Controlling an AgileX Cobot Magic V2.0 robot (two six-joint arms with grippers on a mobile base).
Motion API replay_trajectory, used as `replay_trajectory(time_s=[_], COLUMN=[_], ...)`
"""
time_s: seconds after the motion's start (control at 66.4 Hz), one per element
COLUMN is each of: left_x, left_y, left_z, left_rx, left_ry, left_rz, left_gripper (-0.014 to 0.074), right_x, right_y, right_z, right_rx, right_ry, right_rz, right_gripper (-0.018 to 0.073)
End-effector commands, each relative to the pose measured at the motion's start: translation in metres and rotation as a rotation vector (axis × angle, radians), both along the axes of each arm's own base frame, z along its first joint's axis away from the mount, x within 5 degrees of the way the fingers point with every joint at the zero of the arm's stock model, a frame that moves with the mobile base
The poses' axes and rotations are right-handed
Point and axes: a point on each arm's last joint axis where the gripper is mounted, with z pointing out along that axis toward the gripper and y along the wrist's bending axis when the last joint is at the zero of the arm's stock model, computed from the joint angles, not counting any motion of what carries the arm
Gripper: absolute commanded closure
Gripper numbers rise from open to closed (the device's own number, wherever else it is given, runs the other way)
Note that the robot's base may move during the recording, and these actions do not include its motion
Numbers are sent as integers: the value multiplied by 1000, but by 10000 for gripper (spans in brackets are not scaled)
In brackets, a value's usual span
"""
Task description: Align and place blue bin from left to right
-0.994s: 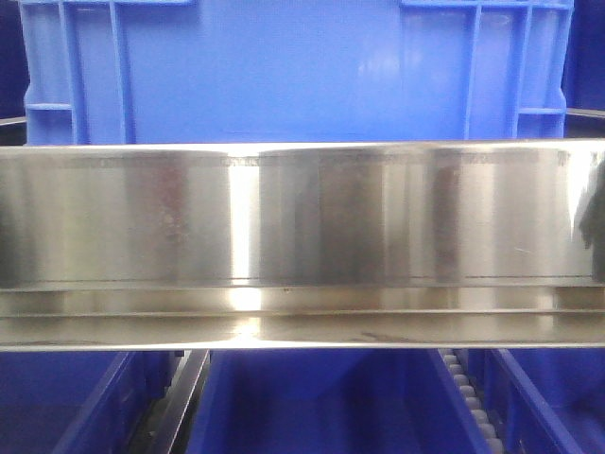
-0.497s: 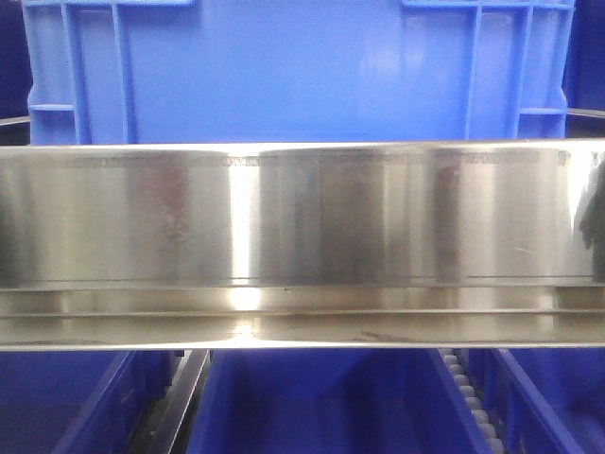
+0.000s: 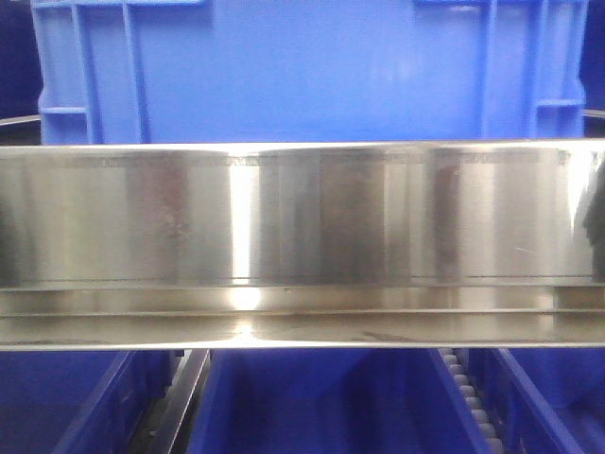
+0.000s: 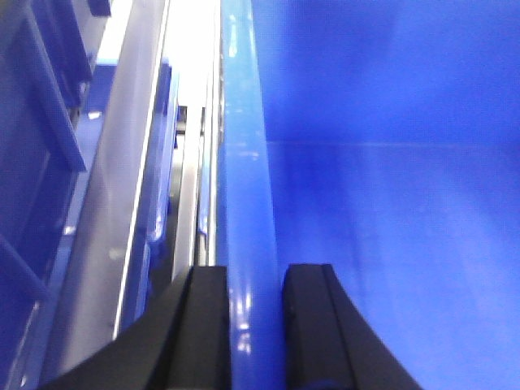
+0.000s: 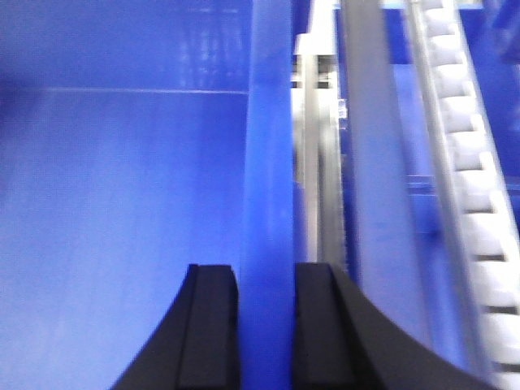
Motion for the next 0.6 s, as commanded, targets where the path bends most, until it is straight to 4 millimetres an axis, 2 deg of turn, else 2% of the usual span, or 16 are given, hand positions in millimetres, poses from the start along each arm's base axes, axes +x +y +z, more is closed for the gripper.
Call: replay_trajectory(time_s=[0.0, 0.226, 0.587], left_x=[-8, -25, -61], left_y=[-12, -5, 8], left_z=[11, 51, 84], left_rx=[3, 12, -51], left_ry=[-4, -60, -62], left_rz=[1, 45, 53], left_gripper=[707, 707, 707], right_x=[-7, -24, -59], right_y=[7, 5, -12], right_z=[18, 39, 79], right_rx=[20, 51, 136], right_ry=[-76, -106, -165], right_rz=[4, 9, -20], right_gripper=[629, 629, 629])
